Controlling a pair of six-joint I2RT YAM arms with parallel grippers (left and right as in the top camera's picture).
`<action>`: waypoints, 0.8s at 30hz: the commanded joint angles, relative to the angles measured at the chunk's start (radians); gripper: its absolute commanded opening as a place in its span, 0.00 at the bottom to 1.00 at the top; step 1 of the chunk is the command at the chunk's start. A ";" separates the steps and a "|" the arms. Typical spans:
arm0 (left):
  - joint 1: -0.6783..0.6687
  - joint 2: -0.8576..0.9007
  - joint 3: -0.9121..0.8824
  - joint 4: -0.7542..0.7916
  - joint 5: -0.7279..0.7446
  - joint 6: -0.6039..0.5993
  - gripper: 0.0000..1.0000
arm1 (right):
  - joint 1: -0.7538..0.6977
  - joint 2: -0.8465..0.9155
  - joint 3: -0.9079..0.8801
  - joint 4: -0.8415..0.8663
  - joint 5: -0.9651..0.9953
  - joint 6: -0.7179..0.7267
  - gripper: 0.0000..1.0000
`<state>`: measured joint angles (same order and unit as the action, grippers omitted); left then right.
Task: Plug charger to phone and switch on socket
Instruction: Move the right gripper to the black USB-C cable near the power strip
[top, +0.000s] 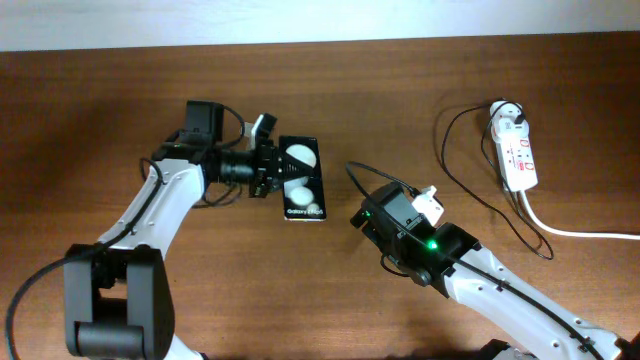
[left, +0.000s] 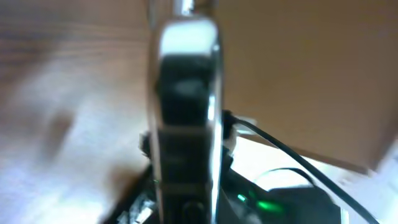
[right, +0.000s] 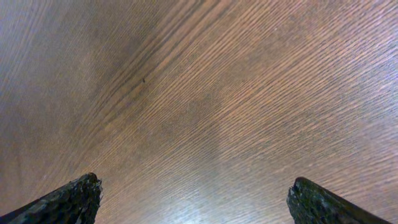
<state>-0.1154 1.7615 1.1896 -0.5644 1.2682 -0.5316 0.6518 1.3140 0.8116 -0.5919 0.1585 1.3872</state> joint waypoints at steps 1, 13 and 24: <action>0.003 -0.002 0.024 0.002 0.158 -0.076 0.00 | 0.008 0.002 -0.003 -0.010 0.078 -0.004 0.99; 0.003 -0.002 0.024 0.003 0.111 -0.309 0.00 | -0.212 0.002 0.308 -0.243 0.238 -0.449 0.99; 0.003 -0.002 0.024 0.003 0.093 -0.309 0.00 | -0.339 0.383 0.333 0.104 0.374 -0.546 0.99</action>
<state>-0.1154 1.7615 1.1896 -0.5629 1.3300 -0.8349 0.3191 1.6009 1.1339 -0.5522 0.4595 0.8600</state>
